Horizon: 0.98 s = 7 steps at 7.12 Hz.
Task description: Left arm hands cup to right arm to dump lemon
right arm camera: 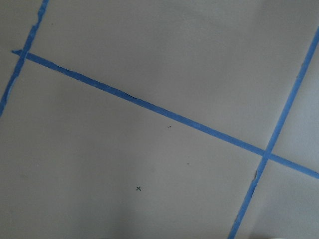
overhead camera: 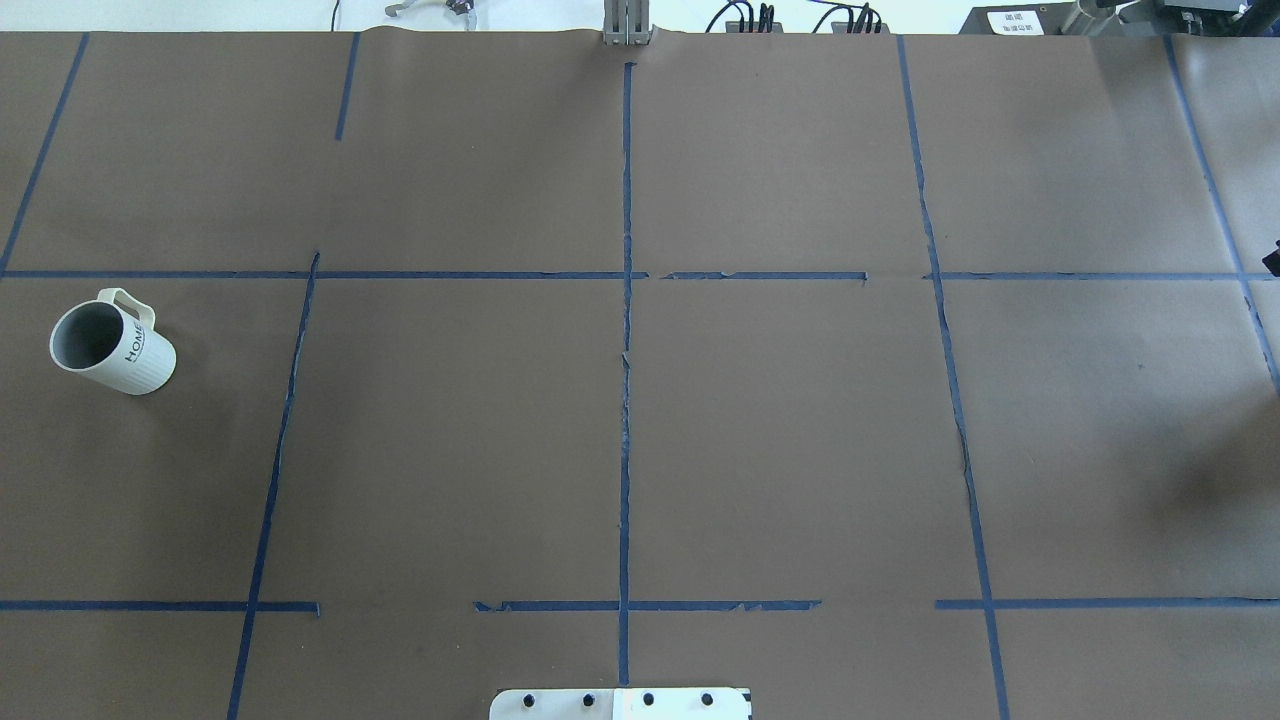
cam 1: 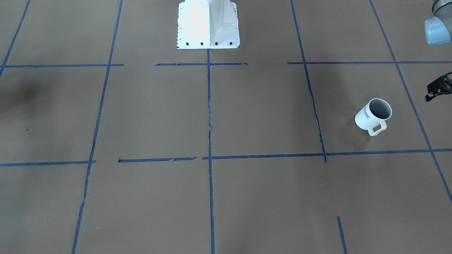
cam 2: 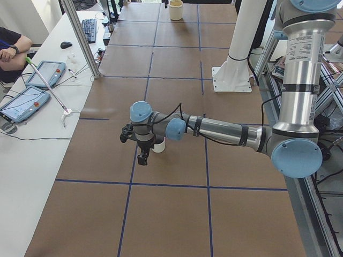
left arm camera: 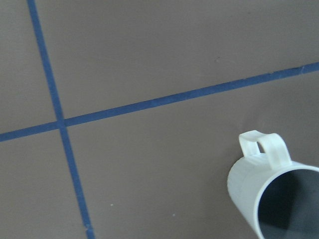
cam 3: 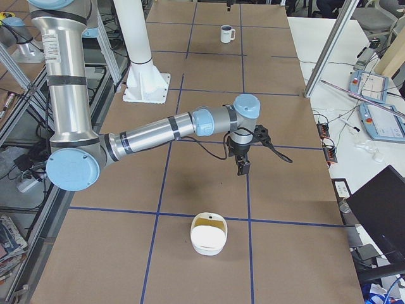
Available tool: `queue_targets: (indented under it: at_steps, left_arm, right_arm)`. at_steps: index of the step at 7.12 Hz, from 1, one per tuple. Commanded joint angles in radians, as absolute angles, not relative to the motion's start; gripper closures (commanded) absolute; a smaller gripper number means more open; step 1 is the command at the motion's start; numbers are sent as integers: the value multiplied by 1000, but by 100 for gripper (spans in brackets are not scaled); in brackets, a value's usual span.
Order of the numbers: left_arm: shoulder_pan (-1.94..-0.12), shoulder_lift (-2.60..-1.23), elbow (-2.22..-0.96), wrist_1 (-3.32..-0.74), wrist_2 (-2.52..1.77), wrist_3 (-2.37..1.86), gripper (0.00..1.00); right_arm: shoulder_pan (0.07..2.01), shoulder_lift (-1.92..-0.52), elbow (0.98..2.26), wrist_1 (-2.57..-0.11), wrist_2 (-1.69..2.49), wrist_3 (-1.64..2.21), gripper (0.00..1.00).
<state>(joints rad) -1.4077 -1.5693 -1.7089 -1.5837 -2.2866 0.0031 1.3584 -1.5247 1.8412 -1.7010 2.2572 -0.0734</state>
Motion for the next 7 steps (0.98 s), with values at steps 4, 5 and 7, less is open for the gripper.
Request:
queue_targets:
  at_steps: [4, 5, 7]
  left_arm:
    - [-1551, -1483, -1712, -1460, -2362, 146, 0]
    - [-1551, -1488, -1697, -1480, -2368, 140, 0]
    - [-1551, -1483, -1694, -1479, -2355, 141, 0]
  right_arm:
    - [1427, -1650, 1842, -1704, 2281, -75, 0]
    - [1434, -1675, 1845, -1701, 2283, -77, 0]
    - [1451, -1701, 1850, -1700, 2278, -78, 0]
